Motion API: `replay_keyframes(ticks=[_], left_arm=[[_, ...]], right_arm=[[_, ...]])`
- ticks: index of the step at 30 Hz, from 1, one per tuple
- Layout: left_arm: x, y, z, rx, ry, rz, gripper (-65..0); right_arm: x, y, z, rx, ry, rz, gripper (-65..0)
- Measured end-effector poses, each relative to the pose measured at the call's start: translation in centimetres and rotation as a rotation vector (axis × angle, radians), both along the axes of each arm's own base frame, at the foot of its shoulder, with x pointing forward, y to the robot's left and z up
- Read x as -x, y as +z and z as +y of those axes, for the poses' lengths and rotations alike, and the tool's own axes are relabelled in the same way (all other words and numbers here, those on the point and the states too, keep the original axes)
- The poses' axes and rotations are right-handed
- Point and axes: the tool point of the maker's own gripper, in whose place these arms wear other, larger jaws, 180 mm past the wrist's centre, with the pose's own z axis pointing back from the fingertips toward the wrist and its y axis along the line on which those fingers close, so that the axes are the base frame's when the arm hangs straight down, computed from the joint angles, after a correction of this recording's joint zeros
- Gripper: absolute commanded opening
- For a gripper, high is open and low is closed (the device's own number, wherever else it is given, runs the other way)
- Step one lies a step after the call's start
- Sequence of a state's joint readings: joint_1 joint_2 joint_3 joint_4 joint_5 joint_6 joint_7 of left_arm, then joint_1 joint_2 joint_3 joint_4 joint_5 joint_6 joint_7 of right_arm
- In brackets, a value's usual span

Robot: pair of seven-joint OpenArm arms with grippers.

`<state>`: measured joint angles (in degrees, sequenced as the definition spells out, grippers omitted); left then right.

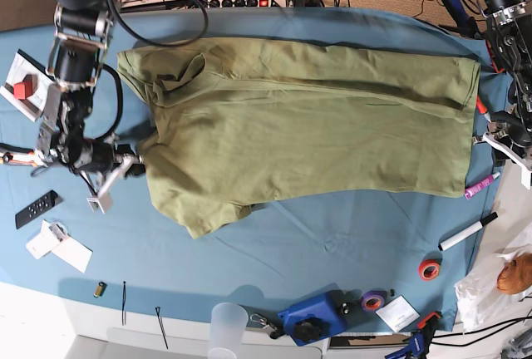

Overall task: Layout the t-shirt on the table in an organized manner, then fold the t-shirt properly
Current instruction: 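Grasp the shirt edge with the right gripper and pull it outward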

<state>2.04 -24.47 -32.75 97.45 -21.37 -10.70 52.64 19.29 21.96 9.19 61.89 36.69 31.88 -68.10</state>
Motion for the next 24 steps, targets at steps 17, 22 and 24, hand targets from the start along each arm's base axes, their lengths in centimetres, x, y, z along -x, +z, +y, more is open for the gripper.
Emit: replay_keyframes(ticks=[17, 22, 24], left_arm=[[0.0, 0.0, 0.0, 0.002, -0.001, -0.001, -40.5], [0.0, 0.0, 0.0, 0.003, -0.001, -0.001, -40.5], [0.0, 0.0, 0.0, 0.002, -0.001, 0.0, -40.5]], right_arm=[[6.2, 3.7, 0.9, 0.257, 0.125, -0.171, -65.0], [5.8, 4.8, -1.0, 0.288, 0.087, -0.172, -51.7], [5.6, 5.1, -1.2, 0.288, 0.086, -0.186, -42.1]])
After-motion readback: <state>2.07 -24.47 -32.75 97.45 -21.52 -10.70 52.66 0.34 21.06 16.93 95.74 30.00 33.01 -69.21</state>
